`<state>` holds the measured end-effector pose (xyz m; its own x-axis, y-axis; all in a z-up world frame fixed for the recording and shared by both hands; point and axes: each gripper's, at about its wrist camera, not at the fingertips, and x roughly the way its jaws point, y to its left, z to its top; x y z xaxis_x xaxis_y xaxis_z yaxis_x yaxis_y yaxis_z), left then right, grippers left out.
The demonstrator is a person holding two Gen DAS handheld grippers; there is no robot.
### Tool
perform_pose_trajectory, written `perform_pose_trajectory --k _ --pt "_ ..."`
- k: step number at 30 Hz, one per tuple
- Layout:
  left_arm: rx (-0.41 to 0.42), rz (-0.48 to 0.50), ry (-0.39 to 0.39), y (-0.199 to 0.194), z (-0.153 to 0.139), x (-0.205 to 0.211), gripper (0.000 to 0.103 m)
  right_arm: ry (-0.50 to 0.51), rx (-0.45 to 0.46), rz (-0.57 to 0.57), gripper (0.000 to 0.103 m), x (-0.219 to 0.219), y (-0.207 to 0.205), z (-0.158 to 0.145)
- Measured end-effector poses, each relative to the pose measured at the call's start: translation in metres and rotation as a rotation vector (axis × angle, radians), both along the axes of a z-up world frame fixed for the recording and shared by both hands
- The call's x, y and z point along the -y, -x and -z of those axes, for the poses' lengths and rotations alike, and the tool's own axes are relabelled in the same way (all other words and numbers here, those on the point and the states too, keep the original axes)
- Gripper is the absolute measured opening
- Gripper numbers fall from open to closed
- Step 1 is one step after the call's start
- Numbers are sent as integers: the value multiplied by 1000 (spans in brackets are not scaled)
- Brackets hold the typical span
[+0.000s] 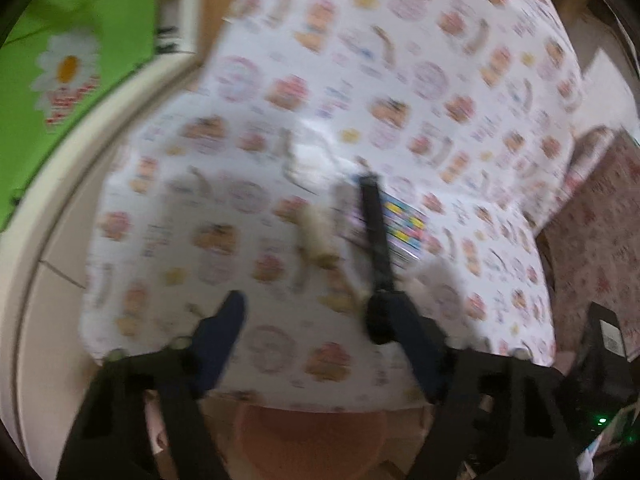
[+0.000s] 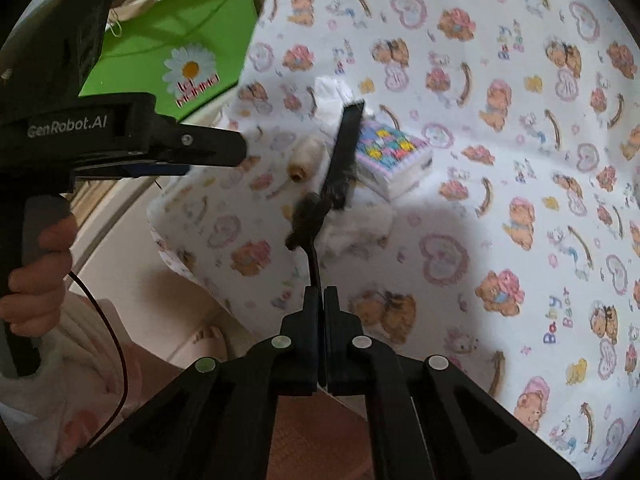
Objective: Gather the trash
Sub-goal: 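Move the right tool to the black plastic spoon beside the spool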
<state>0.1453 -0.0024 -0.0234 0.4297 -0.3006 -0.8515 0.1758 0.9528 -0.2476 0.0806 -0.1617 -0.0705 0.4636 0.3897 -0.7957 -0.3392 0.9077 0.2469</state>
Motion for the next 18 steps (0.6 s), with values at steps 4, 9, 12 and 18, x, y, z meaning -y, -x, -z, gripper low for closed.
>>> perform_pose_trajectory --k 4,9,12,18 --pt "-29 64 12 3 7 24 43 -41 -24 4 3 9 -1 2" --pt "-41 104 -39 9 13 43 36 -47 -25 32 3 18 -5 1" --pt "-1 71 -135 16 15 46 36 -4 7 45 3 23 -6 -3" --pt "20 54 -169 17 16 35 22 6 36 88 4 41 -2 -10"
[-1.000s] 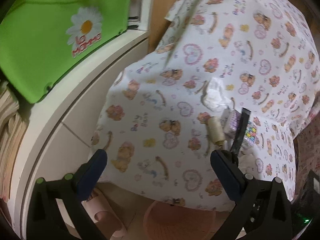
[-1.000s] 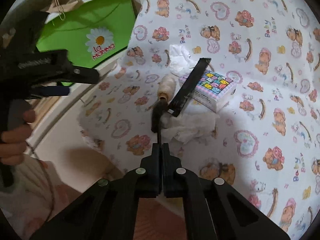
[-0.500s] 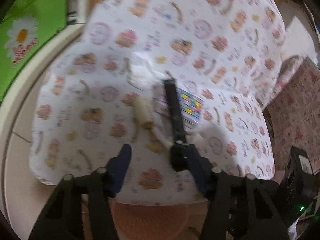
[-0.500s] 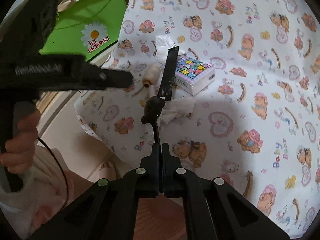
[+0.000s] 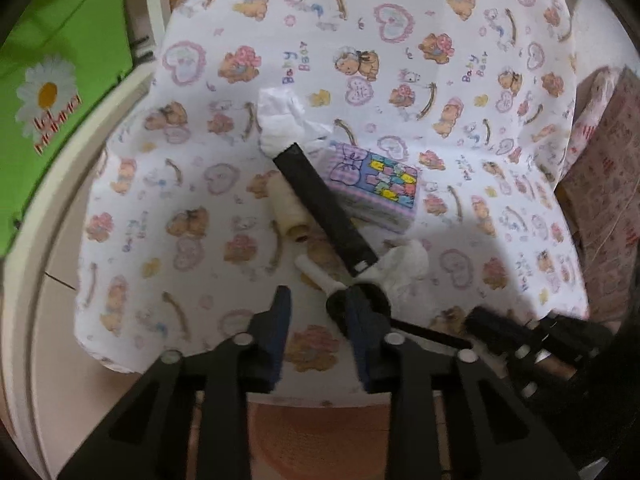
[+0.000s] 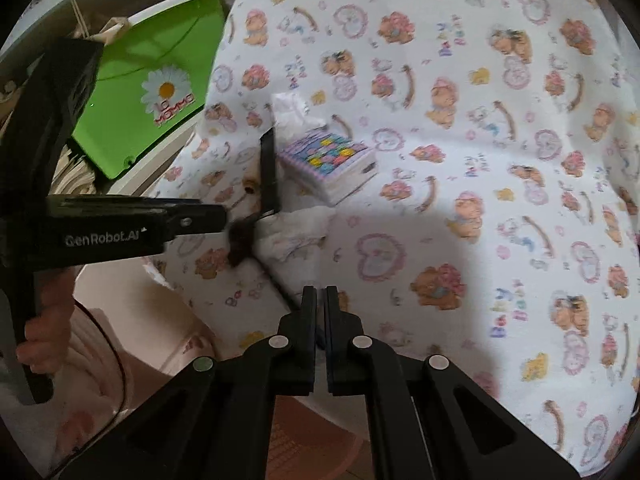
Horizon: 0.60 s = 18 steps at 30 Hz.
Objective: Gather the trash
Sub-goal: 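Move the right tool to the black plastic spoon beside the spool, then close the right tool on the black spoon and lift it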
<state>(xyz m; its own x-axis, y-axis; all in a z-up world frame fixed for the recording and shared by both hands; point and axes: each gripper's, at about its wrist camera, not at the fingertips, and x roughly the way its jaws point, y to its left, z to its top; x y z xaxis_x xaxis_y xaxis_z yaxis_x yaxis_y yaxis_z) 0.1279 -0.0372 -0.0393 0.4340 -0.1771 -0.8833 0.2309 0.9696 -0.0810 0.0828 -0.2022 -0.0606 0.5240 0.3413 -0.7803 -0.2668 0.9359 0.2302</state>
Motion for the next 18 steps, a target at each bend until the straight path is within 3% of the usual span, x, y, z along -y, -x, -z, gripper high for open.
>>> perform_pose_trajectory --k 2,5,10,15,18 --pt "4 46 22 5 -3 -1 18 32 20 26 4 5 2 -2" --pt "-4 82 25 11 -1 -1 19 -3 15 11 5 12 5 -5" --pt "-54 125 96 14 8 4 19 -38 -7 -11 30 9 10 -1" --pt "-51 138 53 11 11 13 19 5 9 -36 31 0 12 1" --pt "-47 143 66 8 12 16 19 26 8 -29 31 0 10 4"
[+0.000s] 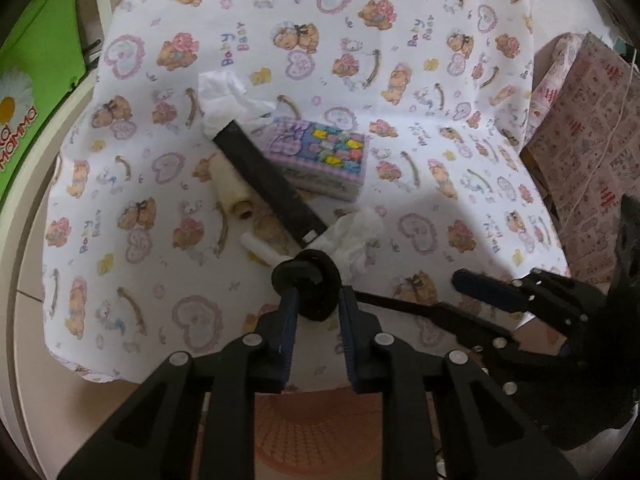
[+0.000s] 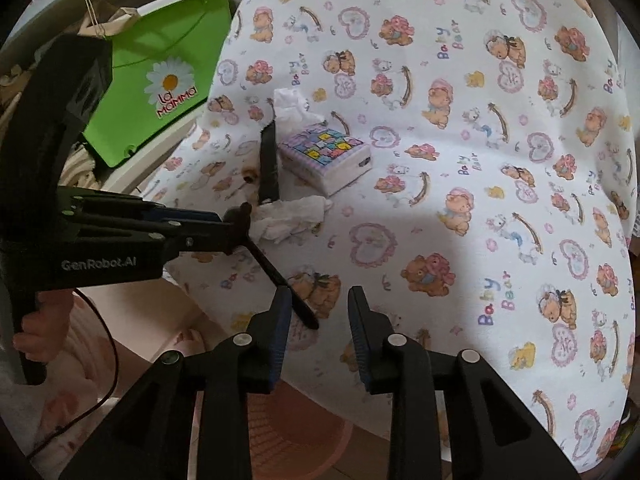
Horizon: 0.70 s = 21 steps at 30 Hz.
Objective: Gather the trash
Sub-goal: 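Close the right tool on the black spoon and lift it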
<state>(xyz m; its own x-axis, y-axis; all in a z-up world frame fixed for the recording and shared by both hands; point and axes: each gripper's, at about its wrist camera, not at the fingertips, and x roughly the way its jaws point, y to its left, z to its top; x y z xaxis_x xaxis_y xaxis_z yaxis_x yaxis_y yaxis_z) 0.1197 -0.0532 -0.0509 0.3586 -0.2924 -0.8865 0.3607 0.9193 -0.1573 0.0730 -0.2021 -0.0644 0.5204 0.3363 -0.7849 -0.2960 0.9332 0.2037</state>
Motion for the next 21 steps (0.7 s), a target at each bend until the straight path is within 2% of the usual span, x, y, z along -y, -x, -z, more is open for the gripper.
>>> perform_pose_trajectory --k 2,4,7,9,11,13,21 --pt "20 15 4 2 -3 3 19 -22 -18 -12 31 0 -1 3" --pt "44 23 -26 4 -4 7 19 -16 -19 -29 30 -3 0 5" --pt "49 31 -57 3 1 9 20 -2 -3 -40 19 -7 1 6" --pt "52 25 -76 0 5 11 20 -11 -6 -39 8 -7 1 8" --pt "62 -2 -98 -3 8 9 8 -12 -5 -35 7 -6 0 8" --pt "50 -20 -60 -3 5 2 5 -16 -8 -35 6 -6 0 8" --pt "102 -109 -42 -8 -11 -27 4 -40 -28 -19 3 -2 0 8"
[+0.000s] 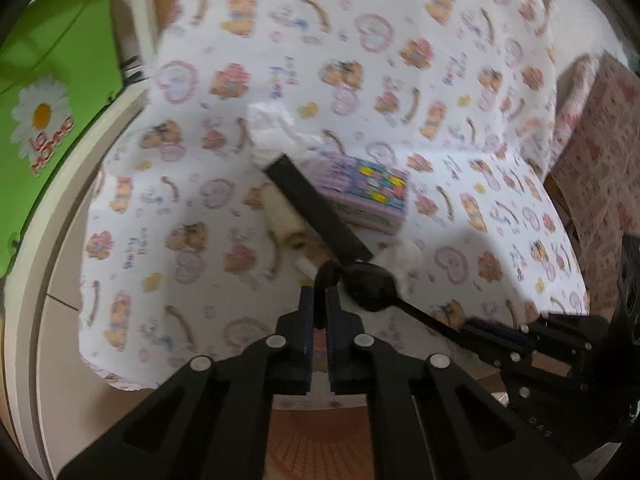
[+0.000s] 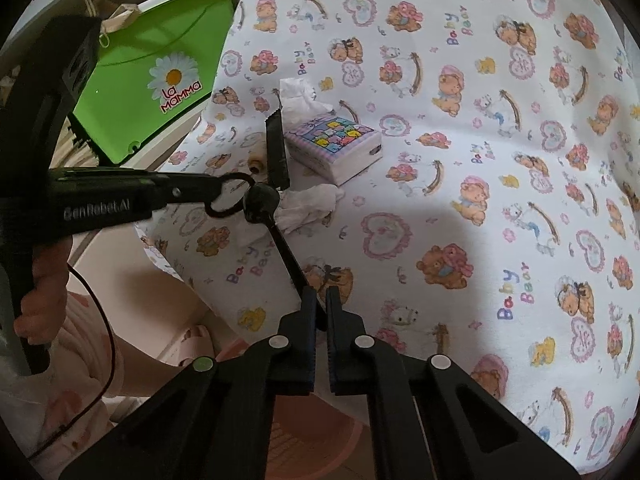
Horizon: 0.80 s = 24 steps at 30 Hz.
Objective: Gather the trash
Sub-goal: 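Close the right tool on the black spoon and lift it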
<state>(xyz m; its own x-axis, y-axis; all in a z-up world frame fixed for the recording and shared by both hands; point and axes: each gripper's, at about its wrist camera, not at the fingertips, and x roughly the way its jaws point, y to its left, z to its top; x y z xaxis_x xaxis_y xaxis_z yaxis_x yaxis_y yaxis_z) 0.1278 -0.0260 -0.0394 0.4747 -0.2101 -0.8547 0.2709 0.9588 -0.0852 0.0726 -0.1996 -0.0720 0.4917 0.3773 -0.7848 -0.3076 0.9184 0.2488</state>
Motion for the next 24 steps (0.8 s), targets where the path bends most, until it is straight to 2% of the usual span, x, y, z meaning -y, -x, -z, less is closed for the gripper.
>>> perform_pose_trajectory --k 3,9,13,18,24 --pt "21 -35 10 -2 -6 -12 4 -57 10 -7 1 2 3 -6" --pt "50 -82 95 0 -22 -37 4 -16 57 41 1 6 5 -16" --pt "78 -93 76 9 -27 -41 4 -12 77 61 3 6 4 -21" --pt "88 -90 56 15 -24 -38 4 81 117 -24 19 -16 -6 -26" --pt "79 -90 63 17 -23 -44 4 126 116 -31 19 -29 -25 -14"
